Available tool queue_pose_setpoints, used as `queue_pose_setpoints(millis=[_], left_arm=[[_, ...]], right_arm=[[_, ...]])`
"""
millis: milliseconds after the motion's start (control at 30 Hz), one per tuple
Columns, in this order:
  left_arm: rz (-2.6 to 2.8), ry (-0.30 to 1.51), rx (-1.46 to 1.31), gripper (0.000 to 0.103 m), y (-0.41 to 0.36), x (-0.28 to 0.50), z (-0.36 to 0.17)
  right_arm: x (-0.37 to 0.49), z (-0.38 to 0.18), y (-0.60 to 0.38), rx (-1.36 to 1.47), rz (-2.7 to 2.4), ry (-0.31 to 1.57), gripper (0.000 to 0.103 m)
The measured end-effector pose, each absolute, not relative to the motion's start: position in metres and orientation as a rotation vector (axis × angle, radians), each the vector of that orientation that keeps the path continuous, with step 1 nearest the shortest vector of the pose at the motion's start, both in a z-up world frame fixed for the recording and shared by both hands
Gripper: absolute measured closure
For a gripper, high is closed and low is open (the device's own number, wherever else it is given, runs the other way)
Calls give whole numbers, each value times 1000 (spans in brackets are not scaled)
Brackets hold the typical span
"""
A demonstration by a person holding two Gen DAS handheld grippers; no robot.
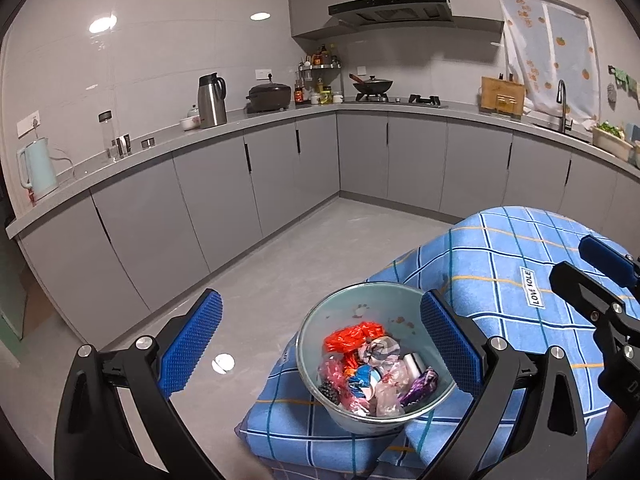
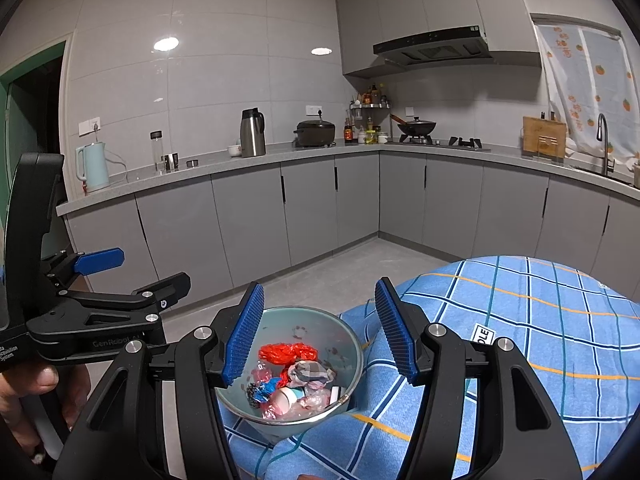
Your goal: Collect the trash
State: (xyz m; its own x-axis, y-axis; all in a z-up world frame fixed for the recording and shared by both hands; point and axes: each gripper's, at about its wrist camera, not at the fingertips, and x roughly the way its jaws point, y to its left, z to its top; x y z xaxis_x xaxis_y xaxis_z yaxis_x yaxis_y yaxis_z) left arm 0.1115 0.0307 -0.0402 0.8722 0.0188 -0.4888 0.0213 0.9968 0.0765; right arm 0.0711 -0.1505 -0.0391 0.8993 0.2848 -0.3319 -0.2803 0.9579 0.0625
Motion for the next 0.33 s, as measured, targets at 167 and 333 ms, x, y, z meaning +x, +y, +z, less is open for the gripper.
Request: queue_pose_setpoints(millis=[167,333], left_arm=[[-15,514,74,5,31,112,-39],[-25,511,66,5,30,112,-37]], right_arm=[[72,-38,-154,18,281,343,41],[73,-39,-162,21,262,346,41]])
